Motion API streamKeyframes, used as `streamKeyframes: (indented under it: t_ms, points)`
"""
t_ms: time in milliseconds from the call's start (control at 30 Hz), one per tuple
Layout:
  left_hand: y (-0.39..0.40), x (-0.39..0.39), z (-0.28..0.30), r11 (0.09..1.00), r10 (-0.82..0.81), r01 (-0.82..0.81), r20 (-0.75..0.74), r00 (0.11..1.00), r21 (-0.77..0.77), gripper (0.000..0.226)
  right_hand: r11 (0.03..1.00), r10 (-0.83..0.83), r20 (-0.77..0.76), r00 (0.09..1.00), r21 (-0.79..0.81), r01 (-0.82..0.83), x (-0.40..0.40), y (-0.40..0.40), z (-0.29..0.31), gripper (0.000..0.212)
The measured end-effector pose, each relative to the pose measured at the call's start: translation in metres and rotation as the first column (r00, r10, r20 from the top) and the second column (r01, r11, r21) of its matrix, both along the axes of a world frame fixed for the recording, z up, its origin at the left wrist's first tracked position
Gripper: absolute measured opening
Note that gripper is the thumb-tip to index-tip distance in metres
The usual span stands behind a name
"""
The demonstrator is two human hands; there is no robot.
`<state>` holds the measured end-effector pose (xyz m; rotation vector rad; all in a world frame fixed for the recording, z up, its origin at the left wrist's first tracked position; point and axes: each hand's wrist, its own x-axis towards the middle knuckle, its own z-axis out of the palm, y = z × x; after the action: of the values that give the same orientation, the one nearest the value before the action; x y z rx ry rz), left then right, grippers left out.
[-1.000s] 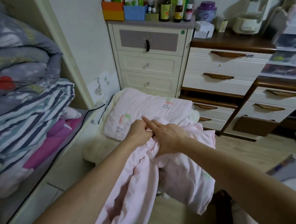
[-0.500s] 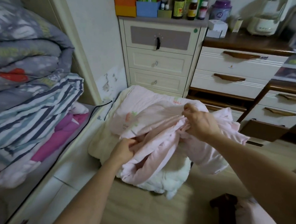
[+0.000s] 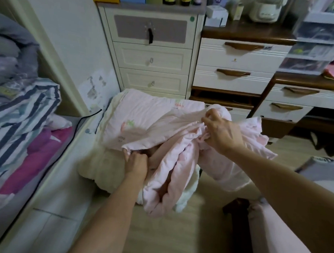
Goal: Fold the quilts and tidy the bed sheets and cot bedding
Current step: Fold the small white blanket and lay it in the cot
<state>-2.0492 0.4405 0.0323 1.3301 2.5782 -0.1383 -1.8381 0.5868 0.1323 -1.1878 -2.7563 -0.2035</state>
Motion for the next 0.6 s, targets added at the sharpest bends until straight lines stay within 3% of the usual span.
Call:
streamKeyframes:
  t_ms: [133,233,267,333,400,467,533,600]
  points:
    - [0.013,-0.013,0.043,0.966,-0.251,0.258,-0.185,0.95,0.013,0.042,0.994,-0.095,0.172,0.98,-0.042,0.104,-0.003,-0.003,-0.014,0.037]
    - [0.008,-0.025,0.083,0.939,-0.279,0.321,-0.273,0.921,0.125,0.036,0.976,-0.187,0.247,0.951,-0.067,0.209,0.0,-0.002,-0.027,0.034]
    - [0.004,-0.024,0.09,0.94,-0.277,0.313,-0.237,0.931,0.134,0.033,0.965,-0.218,0.245,0.945,-0.089,0.245,0.0,-0.002,-0.031,0.033]
    - [-0.007,-0.008,0.093,0.952,-0.307,0.306,-0.079,0.948,-0.028,0.039,0.943,-0.263,0.221,0.939,-0.146,0.299,-0.008,-0.004,-0.034,0.032]
    - [-0.019,0.019,0.078,0.928,-0.29,0.306,0.102,0.952,-0.214,0.068,0.936,-0.263,0.213,0.941,-0.179,0.303,-0.018,-0.01,-0.038,0.031]
    - [-0.026,0.04,0.061,0.917,-0.236,0.277,0.169,0.957,-0.288,0.112,0.941,-0.246,0.205,0.947,-0.184,0.285,-0.024,-0.013,-0.043,0.029]
    - [-0.035,0.053,0.046,0.894,-0.25,0.267,0.093,0.964,-0.36,0.133,0.938,-0.236,0.202,0.951,-0.207,0.277,-0.021,-0.014,-0.046,0.029]
    - [-0.041,0.06,0.032,0.921,-0.232,0.21,-0.031,0.972,-0.328,0.132,0.944,-0.199,0.205,0.958,-0.223,0.243,-0.013,-0.013,-0.048,0.029]
